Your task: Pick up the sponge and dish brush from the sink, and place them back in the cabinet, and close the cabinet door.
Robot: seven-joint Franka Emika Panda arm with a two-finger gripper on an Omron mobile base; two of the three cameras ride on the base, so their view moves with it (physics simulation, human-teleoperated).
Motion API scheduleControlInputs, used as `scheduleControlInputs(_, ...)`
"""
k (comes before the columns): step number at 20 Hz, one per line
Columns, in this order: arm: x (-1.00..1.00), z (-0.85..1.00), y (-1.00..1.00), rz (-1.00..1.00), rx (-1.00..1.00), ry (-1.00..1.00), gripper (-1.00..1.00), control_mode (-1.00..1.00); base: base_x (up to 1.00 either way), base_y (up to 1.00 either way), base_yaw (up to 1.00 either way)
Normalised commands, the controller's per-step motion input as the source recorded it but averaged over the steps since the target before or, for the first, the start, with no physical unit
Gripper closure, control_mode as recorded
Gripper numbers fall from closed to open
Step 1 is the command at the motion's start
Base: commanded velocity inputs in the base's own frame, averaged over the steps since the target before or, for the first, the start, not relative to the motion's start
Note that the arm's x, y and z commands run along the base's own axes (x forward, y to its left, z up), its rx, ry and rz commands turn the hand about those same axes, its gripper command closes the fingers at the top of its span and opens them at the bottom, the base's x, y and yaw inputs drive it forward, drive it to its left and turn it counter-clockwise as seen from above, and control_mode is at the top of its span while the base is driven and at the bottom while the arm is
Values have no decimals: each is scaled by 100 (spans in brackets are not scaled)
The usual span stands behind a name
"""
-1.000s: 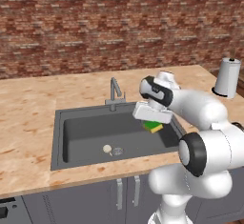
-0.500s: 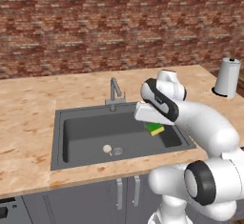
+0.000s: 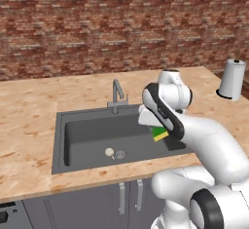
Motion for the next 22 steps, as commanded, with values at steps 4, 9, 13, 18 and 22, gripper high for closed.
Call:
scheduleControlInputs(4, -18, 17, 0, 0, -6, 0, 100, -100, 0, 0, 0)
scheduleControlInputs(9, -18, 9, 0, 0, 0, 0, 100, -100, 0, 0, 0)
scheduleControlInputs(13, -12, 4, 0, 0, 0, 0, 100, -100, 0, 0, 0)
scheduleControlInputs(18, -11, 2, 0, 1, 1, -3, 100, -100, 0, 0, 0)
scheduleControlInputs(22, -6, 0, 0, 4, 1, -2, 100, -100, 0, 0, 0)
